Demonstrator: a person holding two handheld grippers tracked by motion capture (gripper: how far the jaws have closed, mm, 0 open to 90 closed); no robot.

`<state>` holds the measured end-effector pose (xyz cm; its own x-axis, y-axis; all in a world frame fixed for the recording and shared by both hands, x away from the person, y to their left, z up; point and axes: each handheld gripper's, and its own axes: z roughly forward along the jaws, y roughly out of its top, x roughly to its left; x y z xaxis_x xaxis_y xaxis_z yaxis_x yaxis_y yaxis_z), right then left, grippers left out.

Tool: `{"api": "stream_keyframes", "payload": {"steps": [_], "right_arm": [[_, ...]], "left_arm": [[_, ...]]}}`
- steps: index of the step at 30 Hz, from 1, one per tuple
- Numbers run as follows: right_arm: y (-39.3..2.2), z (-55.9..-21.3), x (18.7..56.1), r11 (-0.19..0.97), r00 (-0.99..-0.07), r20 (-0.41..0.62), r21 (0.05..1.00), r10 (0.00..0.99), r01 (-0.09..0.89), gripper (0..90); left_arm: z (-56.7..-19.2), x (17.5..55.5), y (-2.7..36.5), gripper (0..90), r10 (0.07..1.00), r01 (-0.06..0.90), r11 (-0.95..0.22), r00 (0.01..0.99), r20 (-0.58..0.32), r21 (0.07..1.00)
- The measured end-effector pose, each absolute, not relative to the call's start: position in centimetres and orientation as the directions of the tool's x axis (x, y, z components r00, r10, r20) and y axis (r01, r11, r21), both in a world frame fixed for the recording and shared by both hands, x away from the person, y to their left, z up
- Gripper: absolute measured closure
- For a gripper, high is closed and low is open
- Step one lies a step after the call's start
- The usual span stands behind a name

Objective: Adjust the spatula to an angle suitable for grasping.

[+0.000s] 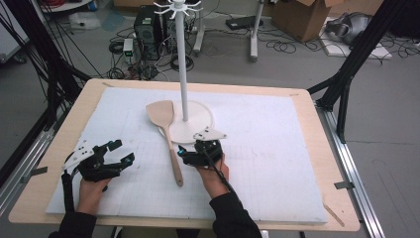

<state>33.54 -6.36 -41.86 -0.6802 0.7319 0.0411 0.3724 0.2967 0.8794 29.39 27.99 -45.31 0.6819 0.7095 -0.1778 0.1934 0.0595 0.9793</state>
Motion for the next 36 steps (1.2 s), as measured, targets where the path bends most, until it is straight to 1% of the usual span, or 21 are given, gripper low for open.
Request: {"api": "stream_keyframes", "payload": {"steps": [5, 9, 10, 15, 23, 25, 29, 32, 33, 36], "right_arm": [[-3.7, -42.8, 34.2, 0.352, -0.707, 0.038, 0.848, 0.706, 0.396, 31.8], [-2.5, -43.4, 34.6, 0.369, -0.706, 0.045, 0.828, 0.707, 0.422, 34.0], [-1.8, -43.6, 34.8, 0.381, -0.709, 0.042, 0.820, 0.704, 0.427, 37.7], [-0.7, -44.2, 35.2, 0.405, -0.706, 0.043, 0.794, 0.707, 0.454, 43.7], [-0.2, -44.8, 35.7, 0.407, -0.672, 0.058, 0.757, 0.738, 0.512, 55.8], [-0.2, -44.7, 35.8, 0.391, -0.667, 0.082, 0.754, 0.740, 0.527, 61.1], [0.0, -44.6, 35.8, 0.386, -0.654, 0.090, 0.744, 0.751, 0.546, 62.9], [0.0, -44.4, 35.9, 0.375, -0.636, 0.099, 0.734, 0.765, 0.565, 65.5], [-0.2, -44.3, 36.0, 0.357, -0.612, 0.112, 0.725, 0.783, 0.589, 68.5], [-0.5, -44.2, 36.1, 0.350, -0.601, 0.118, 0.718, 0.791, 0.601, 70.4]], "left_arm": [[-45.3, 29.4, 28.0, 18.6, 0.707, 0.193, 0.062, 0.684, -0.180, 0.979], [-45.3, 29.4, 28.0, 18.6, 0.707, 0.194, 0.063, 0.684, -0.181, 0.979], [-45.3, 29.4, 28.0, 18.6, 0.707, 0.194, 0.062, 0.684, -0.180, 0.979], [-45.3, 29.4, 28.0, 18.6, 0.706, 0.194, 0.068, 0.684, -0.184, 0.979], [-45.3, 29.4, 28.0, 18.6, 0.705, 0.193, 0.068, 0.685, -0.184, 0.979], [-45.3, 29.4, 28.0, 18.6, 0.705, 0.193, 0.069, 0.685, -0.184, 0.979], [-45.3, 29.4, 28.0, 18.6, 0.705, 0.193, 0.069, 0.685, -0.185, 0.979], [-45.3, 29.4, 28.1, 18.7, 0.705, 0.191, 0.068, 0.685, -0.182, 0.979], [-45.3, 29.4, 28.1, 18.6, 0.706, 0.190, 0.066, 0.685, -0.180, 0.980], [-45.3, 29.4, 28.1, 18.6, 0.706, 0.190, 0.066, 0.685, -0.180, 0.980]]}}
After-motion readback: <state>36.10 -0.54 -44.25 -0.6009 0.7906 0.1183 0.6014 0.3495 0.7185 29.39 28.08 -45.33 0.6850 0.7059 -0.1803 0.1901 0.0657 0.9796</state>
